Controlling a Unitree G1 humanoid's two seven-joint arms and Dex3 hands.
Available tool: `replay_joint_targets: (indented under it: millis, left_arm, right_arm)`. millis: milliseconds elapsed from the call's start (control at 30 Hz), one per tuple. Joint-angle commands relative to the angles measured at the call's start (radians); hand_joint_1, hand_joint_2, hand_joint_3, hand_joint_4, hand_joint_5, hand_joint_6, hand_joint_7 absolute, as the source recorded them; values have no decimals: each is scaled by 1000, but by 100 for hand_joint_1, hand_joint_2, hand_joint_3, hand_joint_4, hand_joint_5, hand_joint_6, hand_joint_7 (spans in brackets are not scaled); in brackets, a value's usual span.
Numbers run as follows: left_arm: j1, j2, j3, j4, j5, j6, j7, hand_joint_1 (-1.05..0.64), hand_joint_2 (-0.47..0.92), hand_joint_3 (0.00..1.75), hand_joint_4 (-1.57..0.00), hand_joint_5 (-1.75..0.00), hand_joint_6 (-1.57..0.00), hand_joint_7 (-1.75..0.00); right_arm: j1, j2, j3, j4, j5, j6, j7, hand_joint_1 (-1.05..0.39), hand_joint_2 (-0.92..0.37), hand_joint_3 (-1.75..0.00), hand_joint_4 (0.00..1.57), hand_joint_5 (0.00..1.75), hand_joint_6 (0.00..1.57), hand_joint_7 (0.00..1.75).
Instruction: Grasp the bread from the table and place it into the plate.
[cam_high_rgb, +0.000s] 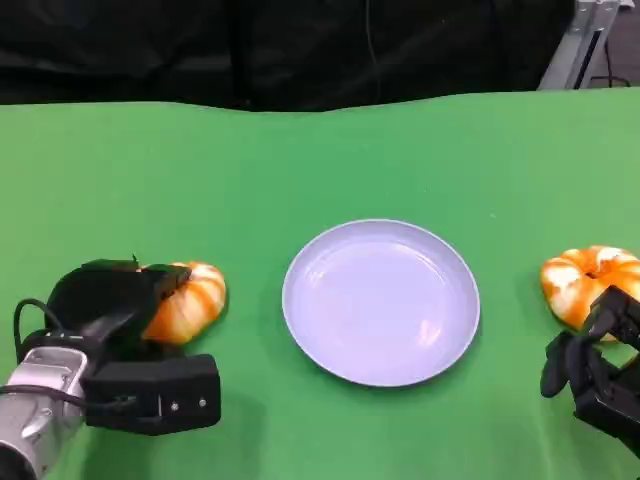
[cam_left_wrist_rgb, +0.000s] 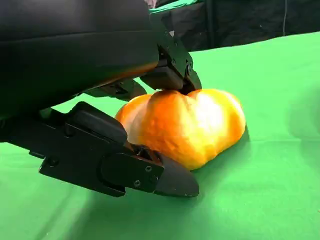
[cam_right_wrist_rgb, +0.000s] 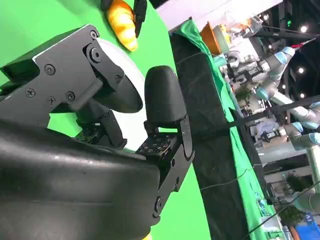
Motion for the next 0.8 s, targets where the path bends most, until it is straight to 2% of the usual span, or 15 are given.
replay_joint_targets:
  millis: [33,467,667,800]
  left_arm:
    - [-19,-2,-11,44,-10,-11,17,-72,92,17,-51,-2,-55,-1]
    - [-59,-35,-20,177,-24,-51,68,-68,92,17,-56,-3,-59,-2]
    - [-62,-44,-31,200,-23,-54,115,-56,92,17,-61,-3,-65,-3]
    - [-66,-44,-40,209,-29,-55,124,-54,92,18,-61,-3,-66,-3]
  right_arm:
    - [6,-13,-12,-11,11,-1,1,-4,-46,-139,90,175,78,166]
    - [8,-14,-11,-15,8,2,0,-4,-46,-140,90,175,77,166]
    - [9,-15,-12,-14,9,-1,5,-4,-46,-139,90,175,77,166]
    - [9,-15,-12,-14,9,-1,6,-4,-46,-139,91,175,77,166]
